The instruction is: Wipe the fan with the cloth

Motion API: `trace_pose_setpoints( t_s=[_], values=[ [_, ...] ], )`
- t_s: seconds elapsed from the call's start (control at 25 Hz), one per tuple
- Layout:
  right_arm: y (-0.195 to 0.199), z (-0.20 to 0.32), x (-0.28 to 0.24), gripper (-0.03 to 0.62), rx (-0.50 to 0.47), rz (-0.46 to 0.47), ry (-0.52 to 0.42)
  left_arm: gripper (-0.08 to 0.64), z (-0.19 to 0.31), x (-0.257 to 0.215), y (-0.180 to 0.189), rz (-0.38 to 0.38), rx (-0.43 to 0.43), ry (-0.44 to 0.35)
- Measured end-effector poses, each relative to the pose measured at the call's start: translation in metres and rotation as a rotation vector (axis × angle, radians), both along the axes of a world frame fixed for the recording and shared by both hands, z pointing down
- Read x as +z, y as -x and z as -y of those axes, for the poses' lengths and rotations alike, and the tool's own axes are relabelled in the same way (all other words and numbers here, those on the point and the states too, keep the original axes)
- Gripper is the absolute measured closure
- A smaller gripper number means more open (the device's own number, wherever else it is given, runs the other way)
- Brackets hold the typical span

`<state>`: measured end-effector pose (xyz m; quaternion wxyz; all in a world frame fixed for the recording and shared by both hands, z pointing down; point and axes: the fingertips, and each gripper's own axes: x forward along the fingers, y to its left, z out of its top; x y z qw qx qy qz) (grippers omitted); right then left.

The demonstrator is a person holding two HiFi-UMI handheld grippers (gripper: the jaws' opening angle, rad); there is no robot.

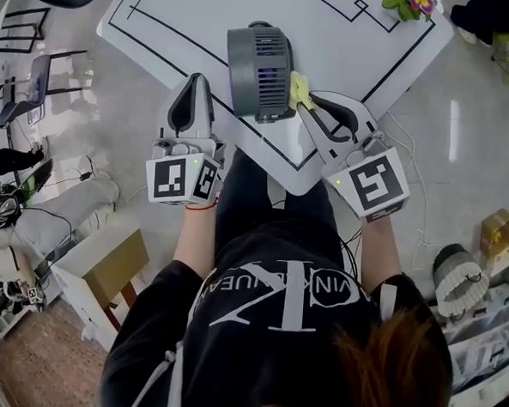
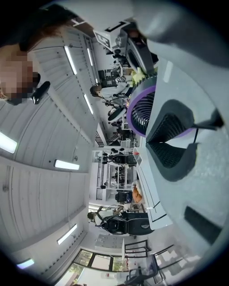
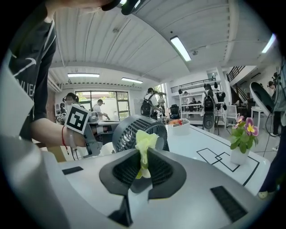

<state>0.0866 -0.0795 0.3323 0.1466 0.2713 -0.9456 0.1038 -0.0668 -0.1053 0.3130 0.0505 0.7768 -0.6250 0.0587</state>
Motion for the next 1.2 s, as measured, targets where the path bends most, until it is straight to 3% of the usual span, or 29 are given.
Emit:
trace_pose_setpoints(
  t_s=[0.2, 0.44, 0.68, 0.96, 1.2],
  values=[
    [-0.009, 0.03, -0.027, 0.549, 0.082, 0.019, -0.09, 0.551, 0.003, 0.005, 0.007, 0.012, 0.015, 0.007],
    [-0.001, 0.072, -0.057, 0.549, 0.13, 0.021, -0.185, 0.551, 0.037, 0.005, 0.001, 0.138, 0.088, -0.003],
    [0.017, 0.107, -0.06, 0.549, 0.118, 0.014, -0.146, 0.551, 0.075, 0.009, -0.005, 0.141, 0.165, -0.003],
    [0.045, 0.12, -0.046, 0.549, -0.016, -0.074, -0.071, 0.551, 0.105, 0.015, 0.003, 0.109, 0.165, 0.015],
    [0.058, 0.131, -0.037, 0.551, -0.054, -0.127, 0.001, 0.551, 0.129, 0.024, 0.012, 0.09, 0.188, 0.036]
  ],
)
